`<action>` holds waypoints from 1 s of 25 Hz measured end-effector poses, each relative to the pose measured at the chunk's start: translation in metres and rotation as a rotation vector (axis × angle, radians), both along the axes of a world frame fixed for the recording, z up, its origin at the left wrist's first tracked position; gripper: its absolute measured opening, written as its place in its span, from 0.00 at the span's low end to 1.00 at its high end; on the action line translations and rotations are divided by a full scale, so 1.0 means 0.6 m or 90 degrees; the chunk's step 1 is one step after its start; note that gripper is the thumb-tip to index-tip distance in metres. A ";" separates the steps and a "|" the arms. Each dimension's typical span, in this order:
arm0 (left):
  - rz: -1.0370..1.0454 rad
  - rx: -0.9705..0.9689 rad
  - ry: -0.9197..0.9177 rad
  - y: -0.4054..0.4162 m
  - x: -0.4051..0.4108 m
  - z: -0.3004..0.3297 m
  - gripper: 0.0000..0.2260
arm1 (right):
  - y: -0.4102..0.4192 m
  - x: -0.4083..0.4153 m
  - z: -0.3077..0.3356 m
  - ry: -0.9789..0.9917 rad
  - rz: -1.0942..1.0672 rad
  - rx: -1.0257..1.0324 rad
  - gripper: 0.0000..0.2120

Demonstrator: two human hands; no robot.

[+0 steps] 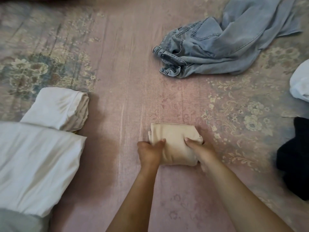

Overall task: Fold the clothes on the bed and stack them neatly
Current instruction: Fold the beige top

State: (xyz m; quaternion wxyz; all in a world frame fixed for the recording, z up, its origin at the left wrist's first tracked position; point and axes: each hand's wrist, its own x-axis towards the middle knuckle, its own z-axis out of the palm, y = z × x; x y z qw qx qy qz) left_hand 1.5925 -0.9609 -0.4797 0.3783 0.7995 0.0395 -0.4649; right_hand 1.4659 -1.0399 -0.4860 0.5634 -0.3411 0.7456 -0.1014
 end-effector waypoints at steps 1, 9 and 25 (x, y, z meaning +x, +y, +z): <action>-0.002 0.004 0.037 -0.001 0.007 0.001 0.17 | -0.005 -0.001 0.004 -0.032 0.024 0.054 0.23; 0.013 -0.199 0.193 0.144 0.030 0.074 0.19 | 0.059 -0.051 0.107 -0.339 0.077 0.170 0.16; 0.177 -0.290 0.218 0.567 0.109 0.355 0.21 | 0.362 0.093 0.359 -0.404 0.280 0.395 0.15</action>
